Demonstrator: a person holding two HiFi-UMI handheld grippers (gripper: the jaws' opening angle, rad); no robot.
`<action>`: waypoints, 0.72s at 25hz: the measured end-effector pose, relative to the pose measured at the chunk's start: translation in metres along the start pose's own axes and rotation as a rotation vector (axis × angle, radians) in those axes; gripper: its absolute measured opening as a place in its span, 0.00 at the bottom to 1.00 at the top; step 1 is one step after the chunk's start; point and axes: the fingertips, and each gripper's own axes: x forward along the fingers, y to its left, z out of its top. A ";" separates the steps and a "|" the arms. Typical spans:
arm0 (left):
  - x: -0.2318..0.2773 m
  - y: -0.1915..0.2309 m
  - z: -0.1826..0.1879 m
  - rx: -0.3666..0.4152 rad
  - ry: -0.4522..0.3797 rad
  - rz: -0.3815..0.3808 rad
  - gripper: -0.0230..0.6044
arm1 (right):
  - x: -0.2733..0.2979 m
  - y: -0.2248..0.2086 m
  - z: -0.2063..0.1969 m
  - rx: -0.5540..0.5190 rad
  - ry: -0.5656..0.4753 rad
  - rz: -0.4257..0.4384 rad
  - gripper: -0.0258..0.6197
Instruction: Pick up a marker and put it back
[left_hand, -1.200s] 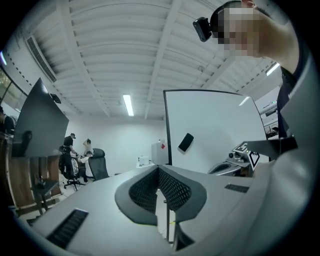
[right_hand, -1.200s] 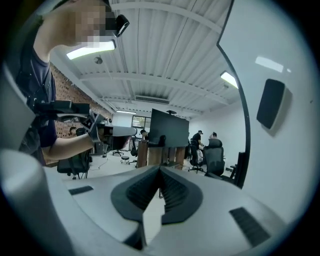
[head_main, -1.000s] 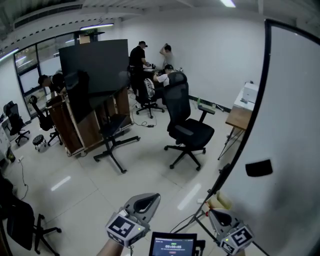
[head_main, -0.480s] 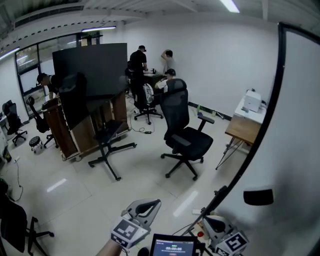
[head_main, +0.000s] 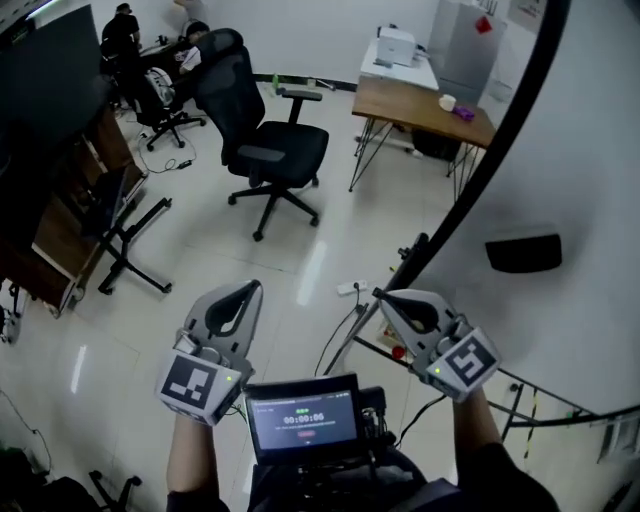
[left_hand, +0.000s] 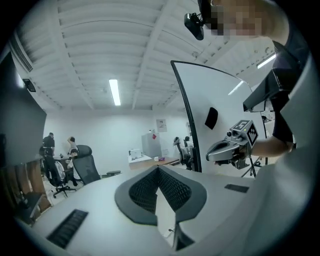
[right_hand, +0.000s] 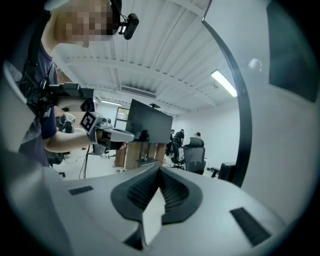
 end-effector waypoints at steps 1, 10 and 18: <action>0.002 0.003 -0.004 -0.007 0.001 -0.025 0.04 | 0.000 -0.001 0.000 -0.003 0.006 -0.028 0.07; 0.035 -0.004 -0.016 -0.067 -0.033 -0.219 0.04 | -0.033 -0.010 -0.013 -0.007 0.063 -0.234 0.07; 0.062 -0.032 -0.020 -0.010 0.004 -0.268 0.04 | -0.059 -0.032 -0.035 0.037 0.126 -0.310 0.12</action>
